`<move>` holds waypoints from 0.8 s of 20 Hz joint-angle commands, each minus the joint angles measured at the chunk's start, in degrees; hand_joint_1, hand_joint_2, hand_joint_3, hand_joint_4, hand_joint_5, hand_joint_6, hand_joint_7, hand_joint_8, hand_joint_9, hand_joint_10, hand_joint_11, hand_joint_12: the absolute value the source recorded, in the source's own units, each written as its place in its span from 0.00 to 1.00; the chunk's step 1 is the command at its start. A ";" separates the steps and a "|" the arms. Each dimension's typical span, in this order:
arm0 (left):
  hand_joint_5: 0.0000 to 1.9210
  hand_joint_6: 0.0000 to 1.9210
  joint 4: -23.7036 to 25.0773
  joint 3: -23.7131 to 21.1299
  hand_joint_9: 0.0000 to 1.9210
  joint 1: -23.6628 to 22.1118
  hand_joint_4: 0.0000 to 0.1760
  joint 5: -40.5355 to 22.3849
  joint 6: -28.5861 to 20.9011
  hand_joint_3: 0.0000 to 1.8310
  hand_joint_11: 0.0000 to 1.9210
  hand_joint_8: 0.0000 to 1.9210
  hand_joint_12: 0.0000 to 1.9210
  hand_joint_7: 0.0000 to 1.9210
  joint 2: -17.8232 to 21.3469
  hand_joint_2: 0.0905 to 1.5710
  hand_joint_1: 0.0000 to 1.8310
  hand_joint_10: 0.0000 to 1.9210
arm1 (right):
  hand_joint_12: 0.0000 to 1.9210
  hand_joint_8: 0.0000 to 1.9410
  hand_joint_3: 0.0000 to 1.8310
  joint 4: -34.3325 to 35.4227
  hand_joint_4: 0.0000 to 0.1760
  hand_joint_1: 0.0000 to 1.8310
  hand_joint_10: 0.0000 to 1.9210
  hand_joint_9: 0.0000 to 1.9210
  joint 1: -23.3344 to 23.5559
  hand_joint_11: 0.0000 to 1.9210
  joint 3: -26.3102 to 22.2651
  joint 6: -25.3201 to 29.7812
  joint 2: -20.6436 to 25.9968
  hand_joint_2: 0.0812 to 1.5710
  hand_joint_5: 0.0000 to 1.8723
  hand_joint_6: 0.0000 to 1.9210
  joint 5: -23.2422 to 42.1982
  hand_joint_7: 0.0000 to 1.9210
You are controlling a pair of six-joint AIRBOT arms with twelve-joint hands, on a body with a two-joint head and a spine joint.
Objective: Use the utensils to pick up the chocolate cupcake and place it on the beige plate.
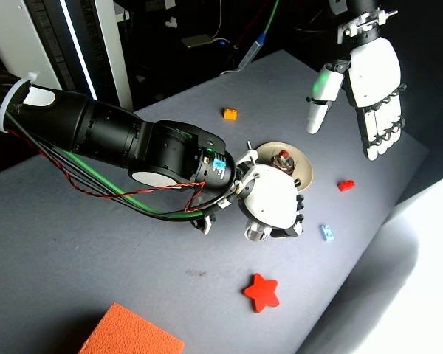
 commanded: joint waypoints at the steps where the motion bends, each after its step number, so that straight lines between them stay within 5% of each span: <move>1: 0.00 0.00 3.31 -0.06 0.00 -0.52 0.00 -2.23 0.35 0.00 0.00 0.00 0.00 0.00 0.54 0.67 0.03 0.00 | 0.84 0.79 0.00 0.27 0.00 0.65 0.76 0.31 1.18 0.28 0.17 0.26 0.35 0.78 0.39 0.62 6.18 0.40; 16: 0.00 0.00 3.31 -0.35 0.00 -0.50 0.00 -2.24 0.35 0.00 0.00 0.00 0.00 0.00 0.60 0.67 0.02 0.00 | 0.89 0.85 0.00 0.27 0.00 0.62 0.83 0.23 2.44 0.22 0.19 0.18 0.50 0.82 0.34 0.72 3.70 0.34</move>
